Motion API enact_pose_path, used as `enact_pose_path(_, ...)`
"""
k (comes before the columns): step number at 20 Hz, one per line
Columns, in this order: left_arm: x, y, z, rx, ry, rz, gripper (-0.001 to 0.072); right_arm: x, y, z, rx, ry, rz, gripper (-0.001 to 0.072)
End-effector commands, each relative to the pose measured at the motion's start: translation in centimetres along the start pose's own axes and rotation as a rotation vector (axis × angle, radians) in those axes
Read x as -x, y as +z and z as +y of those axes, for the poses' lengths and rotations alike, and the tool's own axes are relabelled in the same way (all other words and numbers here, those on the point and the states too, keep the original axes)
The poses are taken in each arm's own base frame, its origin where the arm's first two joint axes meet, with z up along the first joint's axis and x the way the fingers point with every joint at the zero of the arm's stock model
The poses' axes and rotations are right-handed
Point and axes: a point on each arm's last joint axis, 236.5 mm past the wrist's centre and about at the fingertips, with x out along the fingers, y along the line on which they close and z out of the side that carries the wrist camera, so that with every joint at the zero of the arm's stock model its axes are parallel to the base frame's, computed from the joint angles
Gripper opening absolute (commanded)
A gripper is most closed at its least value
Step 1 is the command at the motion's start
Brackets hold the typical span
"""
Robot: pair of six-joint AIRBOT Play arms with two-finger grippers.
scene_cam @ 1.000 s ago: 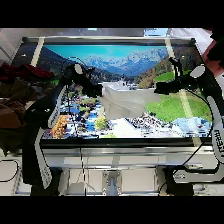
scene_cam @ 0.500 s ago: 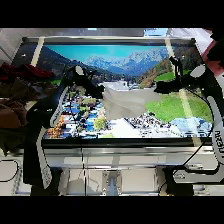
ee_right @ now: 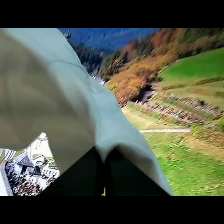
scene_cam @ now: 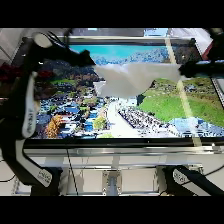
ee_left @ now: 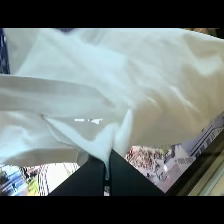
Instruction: Fold the shirts.
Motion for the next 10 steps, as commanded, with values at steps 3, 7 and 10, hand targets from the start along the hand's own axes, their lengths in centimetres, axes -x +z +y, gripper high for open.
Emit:
enact_pose_path(3, 19.0, 3.1, -14.7, -0.401, 0.071, -0.375, 0.0011, 18.4, 6.1, 1.1, 0.113, -0.204, -0.389, 0.0028)
enact_pose_path(7, 28.5, 3.6, -22.4, -0.563, 0.119, -0.677, 0.0010, 25.3, 8.0, 4.0, 0.135, -0.190, -0.603, 0.0028)
enact_pose_path(10, 27.2, 4.6, -18.8, -0.510, 0.200, -0.660, 0.0009, 22.6, 8.0, 6.3, 0.088, -0.032, -0.569, 0.0028)
